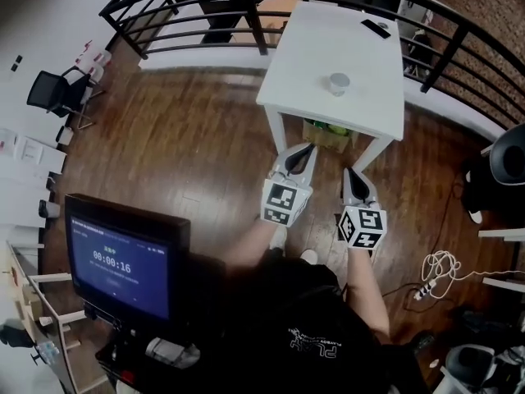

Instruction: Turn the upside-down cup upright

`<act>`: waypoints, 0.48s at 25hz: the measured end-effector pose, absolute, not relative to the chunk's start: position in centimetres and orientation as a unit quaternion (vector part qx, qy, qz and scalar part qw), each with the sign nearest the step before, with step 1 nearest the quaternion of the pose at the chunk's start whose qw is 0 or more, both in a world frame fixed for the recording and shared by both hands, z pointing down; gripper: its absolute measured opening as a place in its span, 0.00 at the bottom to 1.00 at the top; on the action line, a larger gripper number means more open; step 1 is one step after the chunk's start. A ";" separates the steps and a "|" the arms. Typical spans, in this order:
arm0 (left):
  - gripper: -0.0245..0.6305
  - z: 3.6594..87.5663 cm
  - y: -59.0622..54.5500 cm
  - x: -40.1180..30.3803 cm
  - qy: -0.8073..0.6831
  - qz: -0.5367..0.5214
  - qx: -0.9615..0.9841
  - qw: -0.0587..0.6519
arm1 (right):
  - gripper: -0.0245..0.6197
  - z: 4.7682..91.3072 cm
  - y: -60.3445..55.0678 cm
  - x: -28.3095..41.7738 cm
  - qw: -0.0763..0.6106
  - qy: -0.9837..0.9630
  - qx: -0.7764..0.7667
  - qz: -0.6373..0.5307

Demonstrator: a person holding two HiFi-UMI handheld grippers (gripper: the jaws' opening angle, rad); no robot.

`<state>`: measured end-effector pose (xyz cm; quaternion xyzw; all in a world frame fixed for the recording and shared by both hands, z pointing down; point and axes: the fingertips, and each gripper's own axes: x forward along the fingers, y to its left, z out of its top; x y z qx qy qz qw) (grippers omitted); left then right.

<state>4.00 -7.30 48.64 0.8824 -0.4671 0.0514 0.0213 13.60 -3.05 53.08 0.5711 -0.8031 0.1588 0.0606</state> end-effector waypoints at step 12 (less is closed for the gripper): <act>0.04 49.9 -1.7 2.0 -0.490 0.076 0.867 0.049 | 0.06 55.2 1.9 11.7 0.079 -0.808 0.556 0.178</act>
